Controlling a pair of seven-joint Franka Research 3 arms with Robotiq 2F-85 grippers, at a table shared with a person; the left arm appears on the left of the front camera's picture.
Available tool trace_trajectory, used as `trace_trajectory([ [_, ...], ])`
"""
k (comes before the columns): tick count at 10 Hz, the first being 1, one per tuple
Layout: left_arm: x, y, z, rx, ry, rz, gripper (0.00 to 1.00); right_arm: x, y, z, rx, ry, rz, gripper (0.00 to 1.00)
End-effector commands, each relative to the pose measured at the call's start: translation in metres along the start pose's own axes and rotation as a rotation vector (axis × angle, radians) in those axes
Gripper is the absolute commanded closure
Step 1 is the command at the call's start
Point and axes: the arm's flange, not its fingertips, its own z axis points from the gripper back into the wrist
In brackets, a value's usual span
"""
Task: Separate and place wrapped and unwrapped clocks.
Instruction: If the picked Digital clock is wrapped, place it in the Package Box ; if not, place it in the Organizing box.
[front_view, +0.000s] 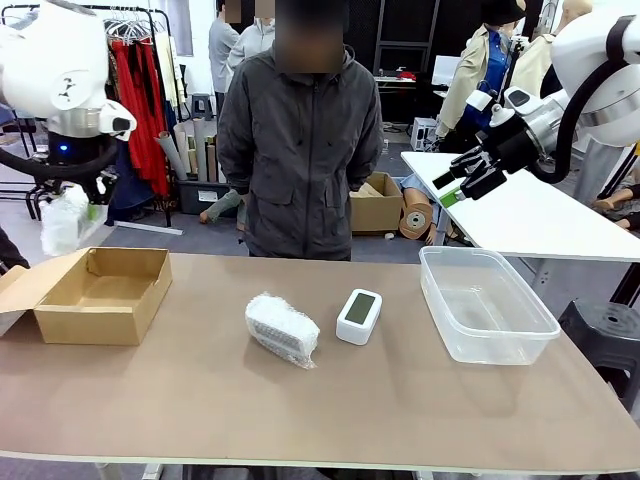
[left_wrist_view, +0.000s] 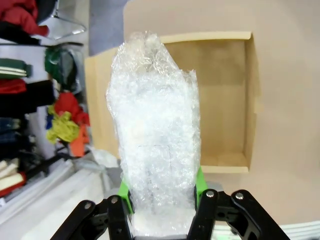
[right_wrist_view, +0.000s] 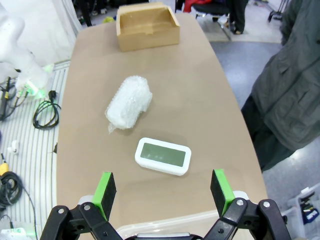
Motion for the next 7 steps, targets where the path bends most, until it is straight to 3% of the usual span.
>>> trace_trajectory([
  [1, 0.000, 0.010, -0.008, -0.098, -0.003, 0.038, 1.00, 0.002, 0.000, 0.001, -0.005, 0.000, 0.004, 0.00],
  [4, 0.011, 0.006, -0.009, -0.137, -0.008, 0.092, 1.00, 0.002, 0.000, 0.001, -0.005, 0.000, 0.004, 0.00],
  [7, 0.004, 0.012, -0.017, -0.099, 0.017, 0.072, 1.00, 0.002, 0.000, 0.001, -0.005, 0.000, 0.004, 0.00],
])
